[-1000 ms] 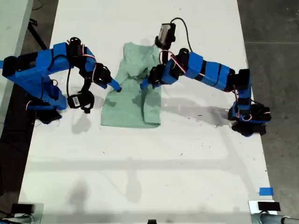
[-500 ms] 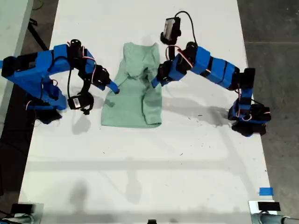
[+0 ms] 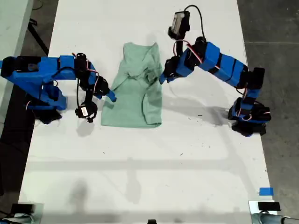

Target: Fold t-shirt

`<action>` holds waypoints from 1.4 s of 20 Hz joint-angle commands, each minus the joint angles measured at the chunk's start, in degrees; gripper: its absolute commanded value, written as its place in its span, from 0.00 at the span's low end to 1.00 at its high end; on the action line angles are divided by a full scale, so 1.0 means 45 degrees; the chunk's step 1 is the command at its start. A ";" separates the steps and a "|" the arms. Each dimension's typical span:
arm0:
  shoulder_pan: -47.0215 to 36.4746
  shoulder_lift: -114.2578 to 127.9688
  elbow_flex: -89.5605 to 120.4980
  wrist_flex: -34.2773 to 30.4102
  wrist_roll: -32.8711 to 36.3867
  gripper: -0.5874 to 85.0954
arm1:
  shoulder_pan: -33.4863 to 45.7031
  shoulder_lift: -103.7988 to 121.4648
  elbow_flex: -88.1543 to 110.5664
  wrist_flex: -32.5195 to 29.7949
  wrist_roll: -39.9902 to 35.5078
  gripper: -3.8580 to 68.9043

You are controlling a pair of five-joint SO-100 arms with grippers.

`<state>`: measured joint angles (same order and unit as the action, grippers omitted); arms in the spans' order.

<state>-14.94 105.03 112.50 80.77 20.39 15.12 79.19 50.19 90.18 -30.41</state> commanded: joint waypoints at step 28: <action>0.0020 -0.1387 -0.1328 -0.2168 -0.0098 0.01 | 0.0332 0.2852 0.1582 -0.0020 0.0098 0.16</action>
<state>-18.63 104.68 115.22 72.77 21.18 16.17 86.48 57.48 90.53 -30.41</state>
